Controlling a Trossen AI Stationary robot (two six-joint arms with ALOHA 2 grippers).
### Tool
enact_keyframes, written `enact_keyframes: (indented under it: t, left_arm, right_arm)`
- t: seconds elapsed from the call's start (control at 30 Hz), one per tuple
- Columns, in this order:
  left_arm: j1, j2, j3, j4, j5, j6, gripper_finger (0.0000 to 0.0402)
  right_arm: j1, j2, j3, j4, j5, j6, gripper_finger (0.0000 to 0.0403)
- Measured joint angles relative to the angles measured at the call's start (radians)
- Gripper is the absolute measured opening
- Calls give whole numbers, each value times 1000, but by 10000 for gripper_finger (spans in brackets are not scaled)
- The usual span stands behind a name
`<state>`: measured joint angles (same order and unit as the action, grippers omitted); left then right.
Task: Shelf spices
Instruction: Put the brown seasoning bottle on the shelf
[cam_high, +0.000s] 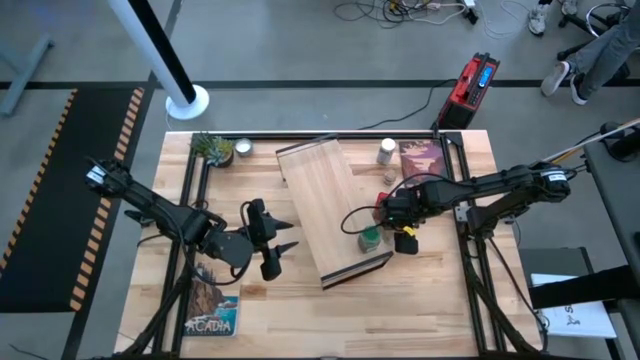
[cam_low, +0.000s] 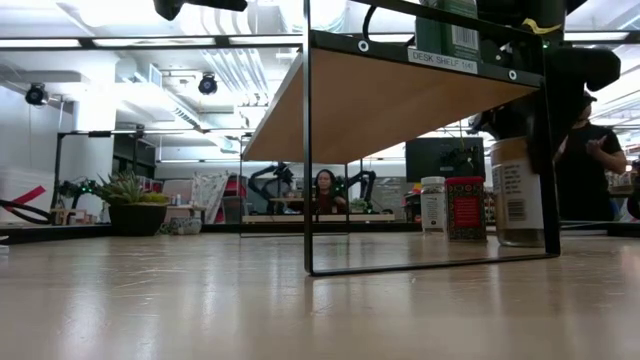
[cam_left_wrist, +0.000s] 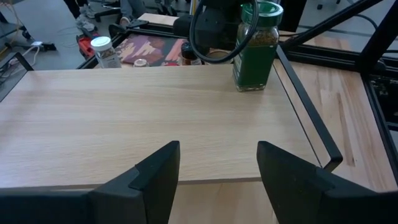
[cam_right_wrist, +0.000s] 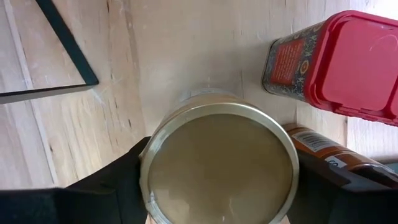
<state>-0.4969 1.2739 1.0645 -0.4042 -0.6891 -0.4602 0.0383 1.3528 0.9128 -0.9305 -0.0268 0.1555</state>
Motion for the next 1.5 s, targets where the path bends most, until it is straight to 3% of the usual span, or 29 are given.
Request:
enact_keyframes:
  t: [0.57,1.1,1.5]
  left_arm:
    - [2,0,0,5,0,6,204]
    - [2,0,0,15,1,4,204]
    - [8,0,0,21,1,-2,204]
  right_arm:
    - [-4,-79,54,-57,23,-13,258]
    - [-18,-94,429,-358,111,-109,258]
    - [-49,-57,640,-380,134,-223,258]
